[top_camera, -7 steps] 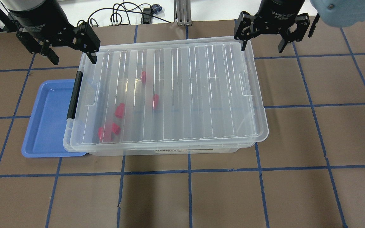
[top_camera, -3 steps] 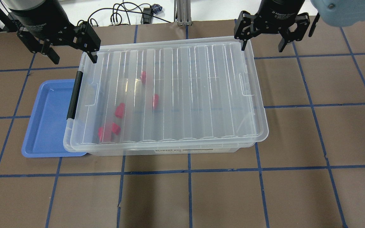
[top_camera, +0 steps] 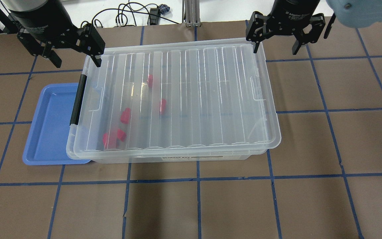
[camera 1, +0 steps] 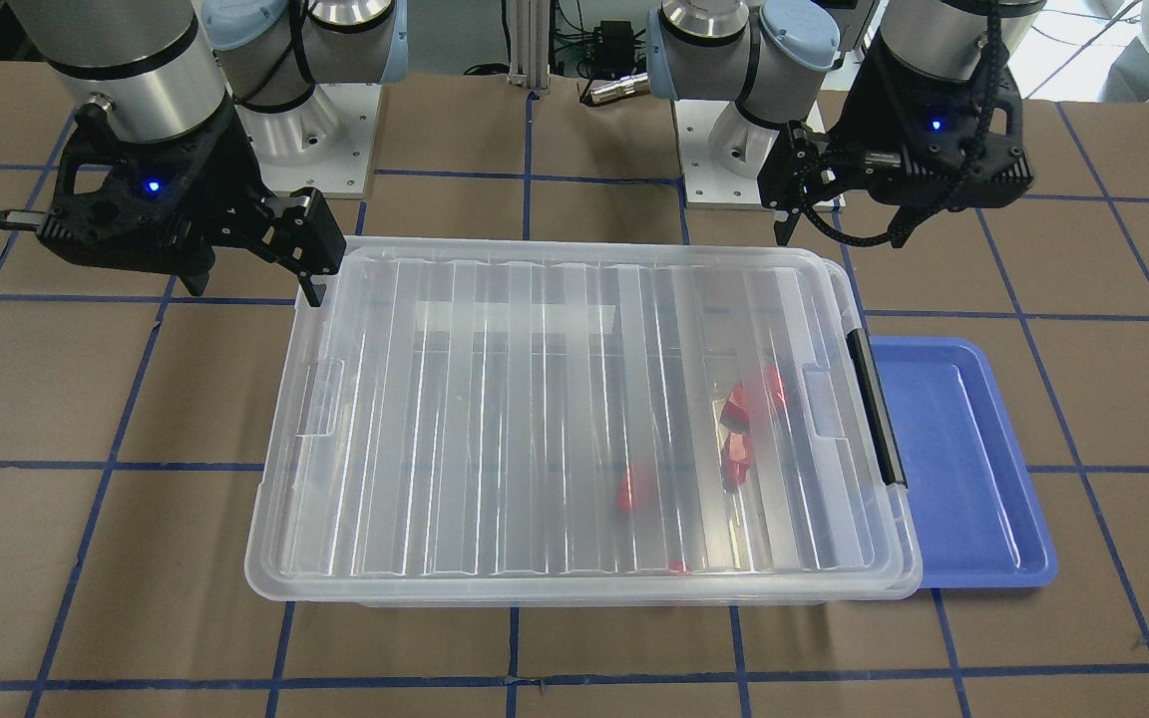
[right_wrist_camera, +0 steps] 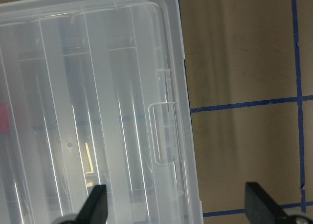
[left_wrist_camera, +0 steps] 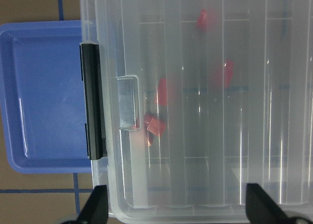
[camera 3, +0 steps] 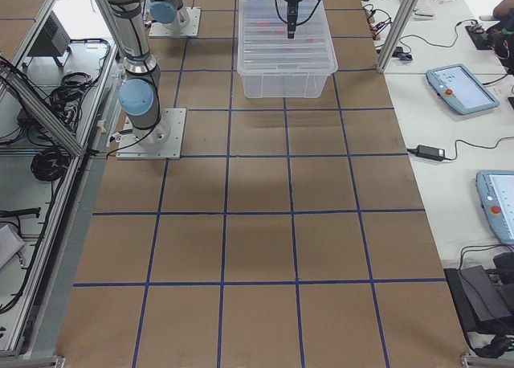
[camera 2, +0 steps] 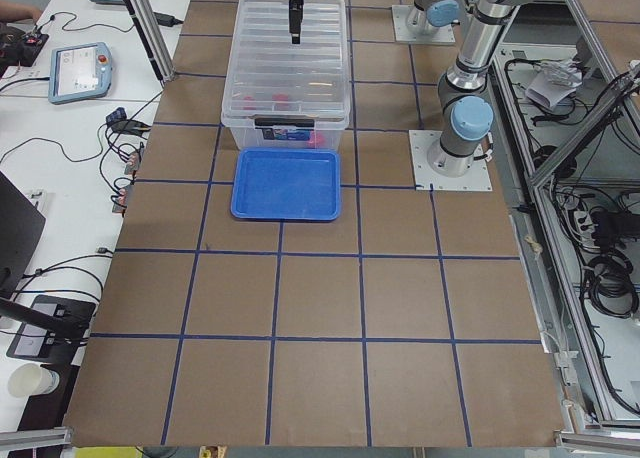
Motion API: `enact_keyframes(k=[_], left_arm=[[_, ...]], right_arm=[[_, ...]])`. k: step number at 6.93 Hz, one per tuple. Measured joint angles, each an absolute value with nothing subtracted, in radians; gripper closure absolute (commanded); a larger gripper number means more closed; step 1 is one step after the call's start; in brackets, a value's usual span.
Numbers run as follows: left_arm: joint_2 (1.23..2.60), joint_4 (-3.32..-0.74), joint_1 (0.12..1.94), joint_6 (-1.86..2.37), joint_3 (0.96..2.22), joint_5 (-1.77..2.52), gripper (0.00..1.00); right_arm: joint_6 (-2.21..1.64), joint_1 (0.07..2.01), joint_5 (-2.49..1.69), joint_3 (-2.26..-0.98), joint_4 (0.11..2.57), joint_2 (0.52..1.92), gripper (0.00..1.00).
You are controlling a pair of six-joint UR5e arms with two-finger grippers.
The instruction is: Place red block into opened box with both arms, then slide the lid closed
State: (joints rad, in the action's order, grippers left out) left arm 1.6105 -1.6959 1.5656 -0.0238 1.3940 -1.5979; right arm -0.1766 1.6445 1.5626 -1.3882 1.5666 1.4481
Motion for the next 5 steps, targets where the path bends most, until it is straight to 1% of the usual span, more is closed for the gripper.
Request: enact_keyframes(k=[5], left_arm=[[1.611, -1.695, 1.569, -0.024, 1.406, -1.596, 0.0]], right_arm=[[-0.176, 1.642, 1.562, -1.387, 1.566, 1.448, 0.0]])
